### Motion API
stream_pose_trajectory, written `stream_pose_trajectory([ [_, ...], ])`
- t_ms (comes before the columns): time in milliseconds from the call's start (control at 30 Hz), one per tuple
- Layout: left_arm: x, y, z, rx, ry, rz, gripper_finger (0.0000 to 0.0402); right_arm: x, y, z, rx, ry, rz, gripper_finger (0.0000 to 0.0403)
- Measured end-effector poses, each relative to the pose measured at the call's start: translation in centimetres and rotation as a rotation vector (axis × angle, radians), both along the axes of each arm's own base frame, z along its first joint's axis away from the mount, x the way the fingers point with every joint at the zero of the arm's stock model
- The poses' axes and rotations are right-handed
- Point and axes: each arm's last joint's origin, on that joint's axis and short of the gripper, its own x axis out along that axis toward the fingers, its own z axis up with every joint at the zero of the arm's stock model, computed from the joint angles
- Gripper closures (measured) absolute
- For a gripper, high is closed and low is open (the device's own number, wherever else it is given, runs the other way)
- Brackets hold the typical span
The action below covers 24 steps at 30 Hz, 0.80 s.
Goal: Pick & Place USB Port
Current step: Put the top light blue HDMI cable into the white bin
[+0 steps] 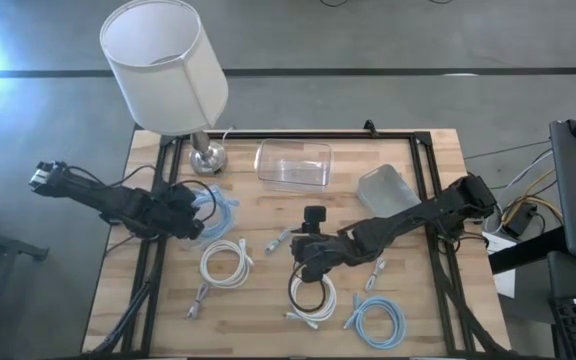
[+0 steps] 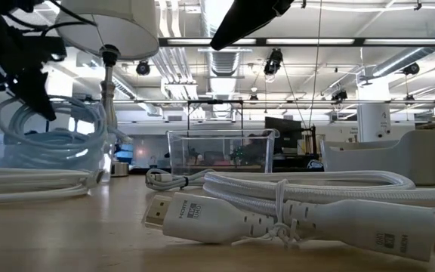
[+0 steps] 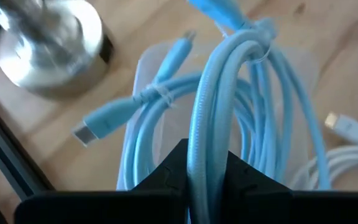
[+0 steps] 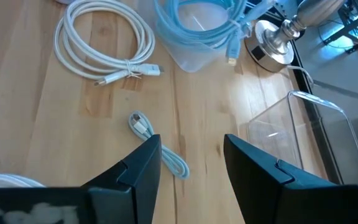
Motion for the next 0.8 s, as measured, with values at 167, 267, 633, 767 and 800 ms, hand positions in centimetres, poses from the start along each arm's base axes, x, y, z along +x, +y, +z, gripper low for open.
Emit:
stream_pose_trajectory([
  [167,0.1,-0.1,-1.3,-0.025,0.058,0.016,0.0361,0.0,0.0,0.0,0.004,-0.002,-0.004,0.0234],
  [267,0.1,0.0,-1.9,0.008,0.059,0.053,0.0361,0.0,0.0,0.0,0.011,-0.006,-0.010,0.0234],
  [633,0.2,-0.2,-3.2,-0.034,0.096,0.042,0.0325,0.0,0.0,0.0,0.013,-0.007,-0.012,0.0234],
  [767,0.5,-0.3,-2.5,-0.038,0.080,0.036,0.0294,0.0,0.0,0.0,0.013,-0.006,-0.012,0.0234],
  [800,0.6,-0.3,-2.2,-0.037,0.075,0.030,0.0288,0.0,0.0,0.0,0.012,-0.006,-0.011,0.0234],
])
